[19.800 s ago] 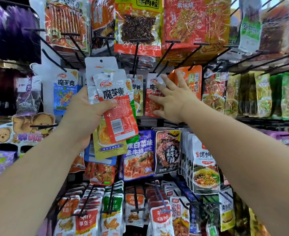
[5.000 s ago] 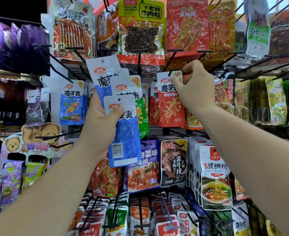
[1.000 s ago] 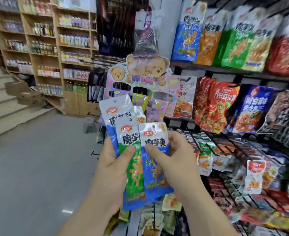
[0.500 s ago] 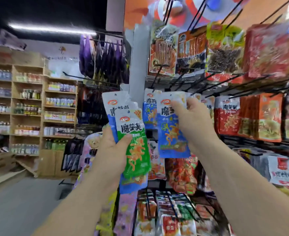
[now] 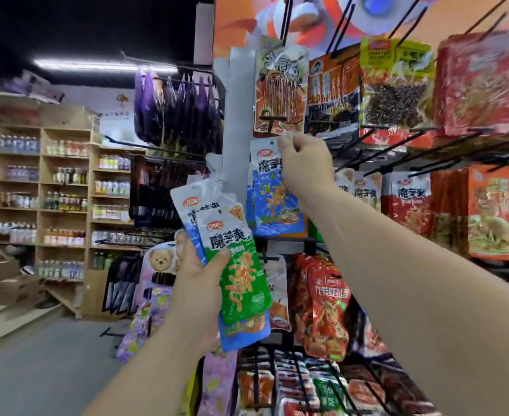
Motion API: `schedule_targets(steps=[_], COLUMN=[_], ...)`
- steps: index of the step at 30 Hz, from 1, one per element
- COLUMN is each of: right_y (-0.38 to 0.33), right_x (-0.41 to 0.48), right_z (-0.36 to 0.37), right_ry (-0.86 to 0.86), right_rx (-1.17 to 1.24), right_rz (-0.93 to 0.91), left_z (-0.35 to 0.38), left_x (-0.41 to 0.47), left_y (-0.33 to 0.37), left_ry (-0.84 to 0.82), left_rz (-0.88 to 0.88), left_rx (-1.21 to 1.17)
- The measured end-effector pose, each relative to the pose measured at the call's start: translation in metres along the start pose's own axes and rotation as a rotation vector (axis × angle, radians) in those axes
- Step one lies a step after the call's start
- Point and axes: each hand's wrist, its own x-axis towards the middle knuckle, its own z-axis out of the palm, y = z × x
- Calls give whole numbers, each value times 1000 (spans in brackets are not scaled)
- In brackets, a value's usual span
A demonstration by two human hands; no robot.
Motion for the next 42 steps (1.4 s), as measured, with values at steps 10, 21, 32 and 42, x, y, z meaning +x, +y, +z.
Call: schedule_targets(steps=[10, 21, 32, 42], right_y=[-1, 0, 21, 56], right_x=[6, 2, 14, -20], right_z=[7, 6, 11, -4], right_ry=[88, 111, -10, -36], right_rx=[-121, -247, -258, -523], right_rz=[-30, -134, 14, -500], left_z=[-7, -15, -9, -5], left_x=[-7, -10, -2, -4], left_y=[-4, -14, -17, -14], left_ry=[-39, -61, -46, -66], left_rz=[65, 86, 122, 115], left_rx=[4, 27, 32, 17])
